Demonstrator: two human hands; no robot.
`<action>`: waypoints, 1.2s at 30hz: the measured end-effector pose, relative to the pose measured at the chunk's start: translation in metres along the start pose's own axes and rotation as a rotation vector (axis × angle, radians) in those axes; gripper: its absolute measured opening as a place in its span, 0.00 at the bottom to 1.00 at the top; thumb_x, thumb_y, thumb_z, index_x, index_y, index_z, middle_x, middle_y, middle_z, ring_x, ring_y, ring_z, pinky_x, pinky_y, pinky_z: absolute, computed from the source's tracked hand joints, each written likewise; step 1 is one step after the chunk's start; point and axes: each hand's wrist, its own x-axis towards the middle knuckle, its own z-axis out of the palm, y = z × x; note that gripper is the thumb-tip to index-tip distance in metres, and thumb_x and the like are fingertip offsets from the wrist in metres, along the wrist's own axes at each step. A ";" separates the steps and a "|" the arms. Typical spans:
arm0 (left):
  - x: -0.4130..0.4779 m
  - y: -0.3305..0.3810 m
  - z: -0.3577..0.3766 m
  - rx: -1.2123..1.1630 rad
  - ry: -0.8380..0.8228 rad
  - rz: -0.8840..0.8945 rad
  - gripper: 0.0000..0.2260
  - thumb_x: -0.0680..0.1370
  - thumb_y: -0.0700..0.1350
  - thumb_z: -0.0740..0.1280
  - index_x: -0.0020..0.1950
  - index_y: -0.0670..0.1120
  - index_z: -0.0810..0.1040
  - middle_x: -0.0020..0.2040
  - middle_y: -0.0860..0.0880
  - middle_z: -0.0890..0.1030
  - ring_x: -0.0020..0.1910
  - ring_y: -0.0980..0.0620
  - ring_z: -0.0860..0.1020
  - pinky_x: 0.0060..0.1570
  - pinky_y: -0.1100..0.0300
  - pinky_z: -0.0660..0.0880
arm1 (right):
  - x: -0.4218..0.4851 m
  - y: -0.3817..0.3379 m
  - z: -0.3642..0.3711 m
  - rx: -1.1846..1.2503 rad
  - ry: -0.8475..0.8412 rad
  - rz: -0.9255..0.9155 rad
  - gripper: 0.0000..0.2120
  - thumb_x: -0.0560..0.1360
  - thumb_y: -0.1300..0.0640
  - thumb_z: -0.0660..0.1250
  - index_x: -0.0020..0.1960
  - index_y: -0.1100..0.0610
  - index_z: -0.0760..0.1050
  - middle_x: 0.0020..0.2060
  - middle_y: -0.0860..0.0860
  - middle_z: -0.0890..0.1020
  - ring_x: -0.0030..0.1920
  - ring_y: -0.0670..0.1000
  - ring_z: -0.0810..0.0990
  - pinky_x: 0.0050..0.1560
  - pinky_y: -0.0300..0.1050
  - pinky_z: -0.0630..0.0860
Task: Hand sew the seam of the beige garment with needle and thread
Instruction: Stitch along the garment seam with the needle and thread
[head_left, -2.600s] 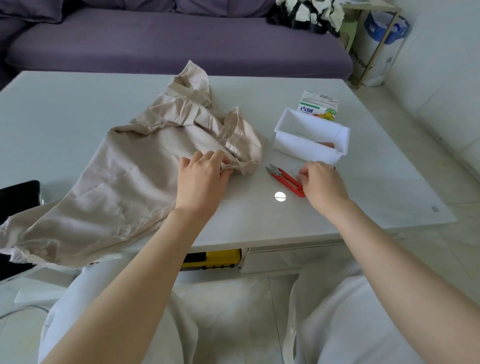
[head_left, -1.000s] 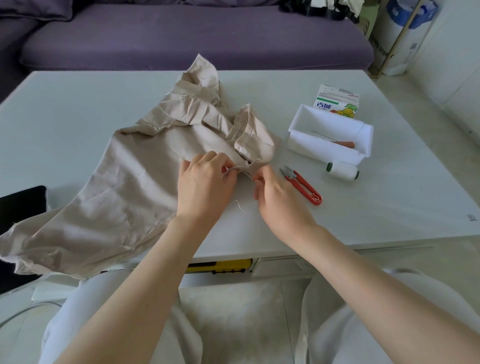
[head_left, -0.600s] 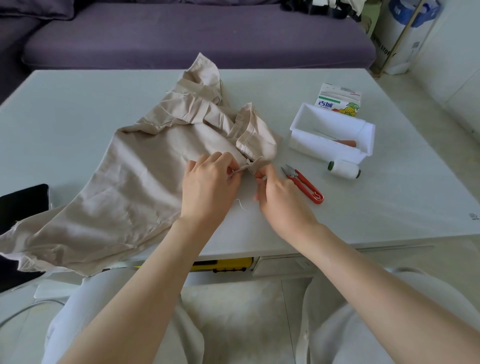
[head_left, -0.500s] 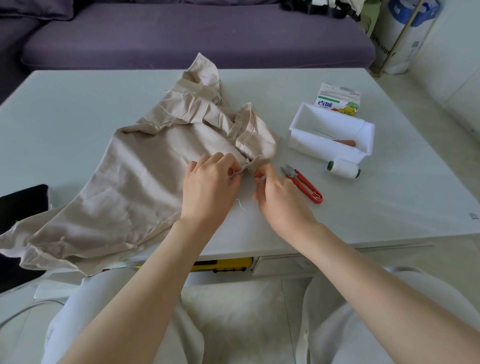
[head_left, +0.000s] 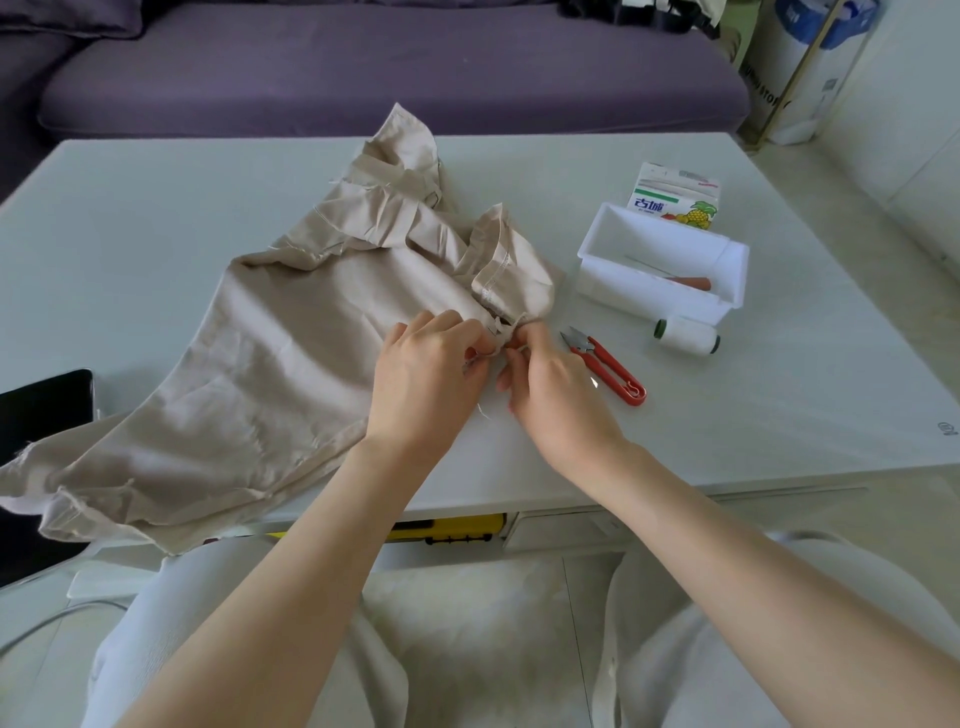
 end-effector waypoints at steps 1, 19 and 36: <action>-0.001 0.002 0.000 -0.012 -0.016 0.005 0.01 0.67 0.39 0.70 0.35 0.43 0.80 0.31 0.49 0.78 0.32 0.44 0.75 0.34 0.51 0.74 | 0.000 -0.002 -0.001 0.047 -0.001 0.018 0.07 0.81 0.59 0.54 0.55 0.60 0.68 0.36 0.56 0.81 0.33 0.56 0.79 0.34 0.54 0.75; 0.006 0.005 -0.011 -0.054 0.150 -0.162 0.04 0.72 0.42 0.68 0.42 0.47 0.83 0.32 0.51 0.76 0.34 0.47 0.74 0.35 0.62 0.63 | -0.001 -0.010 0.003 0.545 -0.094 0.163 0.09 0.81 0.64 0.56 0.46 0.54 0.70 0.38 0.54 0.80 0.34 0.45 0.77 0.38 0.38 0.75; 0.003 0.002 -0.001 0.027 0.089 -0.003 0.05 0.71 0.41 0.70 0.43 0.49 0.85 0.30 0.52 0.76 0.30 0.47 0.74 0.38 0.55 0.68 | 0.018 -0.005 -0.018 -0.037 0.312 -0.081 0.18 0.78 0.47 0.56 0.53 0.60 0.76 0.48 0.53 0.75 0.50 0.50 0.68 0.52 0.41 0.67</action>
